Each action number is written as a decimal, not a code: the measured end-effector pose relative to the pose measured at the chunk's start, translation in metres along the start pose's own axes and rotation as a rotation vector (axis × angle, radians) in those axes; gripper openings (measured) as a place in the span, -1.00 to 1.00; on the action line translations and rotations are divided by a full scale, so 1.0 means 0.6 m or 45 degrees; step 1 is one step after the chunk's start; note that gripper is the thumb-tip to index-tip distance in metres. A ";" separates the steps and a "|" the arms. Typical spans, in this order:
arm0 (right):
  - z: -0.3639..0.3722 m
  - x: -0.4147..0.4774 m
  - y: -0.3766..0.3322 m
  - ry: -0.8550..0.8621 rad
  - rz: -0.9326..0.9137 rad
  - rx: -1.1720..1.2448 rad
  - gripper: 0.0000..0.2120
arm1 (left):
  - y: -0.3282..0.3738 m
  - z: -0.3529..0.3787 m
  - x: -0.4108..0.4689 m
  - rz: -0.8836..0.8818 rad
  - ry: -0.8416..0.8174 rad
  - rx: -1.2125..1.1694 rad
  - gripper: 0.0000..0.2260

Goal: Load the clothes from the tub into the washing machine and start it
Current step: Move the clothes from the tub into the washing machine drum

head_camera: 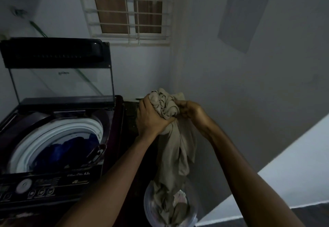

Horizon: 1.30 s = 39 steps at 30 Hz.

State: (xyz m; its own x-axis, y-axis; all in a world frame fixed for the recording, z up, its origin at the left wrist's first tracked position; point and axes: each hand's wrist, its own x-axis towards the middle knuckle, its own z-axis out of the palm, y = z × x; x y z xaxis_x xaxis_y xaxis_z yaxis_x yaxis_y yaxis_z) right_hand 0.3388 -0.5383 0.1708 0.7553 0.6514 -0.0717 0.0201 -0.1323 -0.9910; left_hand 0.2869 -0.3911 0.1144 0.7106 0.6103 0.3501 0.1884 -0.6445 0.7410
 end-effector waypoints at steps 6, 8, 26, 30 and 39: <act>-0.022 -0.031 0.132 0.297 -0.140 -0.322 -0.05 | 0.026 -0.017 0.033 -0.154 0.148 -0.073 -0.12; 0.000 -0.032 0.202 0.298 -0.004 -0.546 0.27 | 0.033 -0.019 0.043 -0.230 0.158 -0.165 -0.14; 0.008 0.055 0.009 0.627 -0.250 -0.377 -0.79 | -0.028 -0.072 0.053 -0.054 0.114 0.119 -0.05; 0.092 0.090 -0.020 0.503 -0.228 -0.667 -0.78 | -0.042 -0.089 0.062 -0.024 -0.075 0.008 -0.02; 0.176 0.104 -0.017 0.328 0.039 -0.508 -0.70 | -0.124 -0.139 0.055 -0.072 -0.569 -0.166 0.42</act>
State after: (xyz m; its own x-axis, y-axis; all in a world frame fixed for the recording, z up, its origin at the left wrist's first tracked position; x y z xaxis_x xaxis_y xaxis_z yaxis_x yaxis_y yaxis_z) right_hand 0.3165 -0.4177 0.1646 0.8964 0.4429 -0.0197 0.2073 -0.4581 -0.8644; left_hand 0.2396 -0.2847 0.1189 0.9293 0.3663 0.0468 0.1692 -0.5350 0.8277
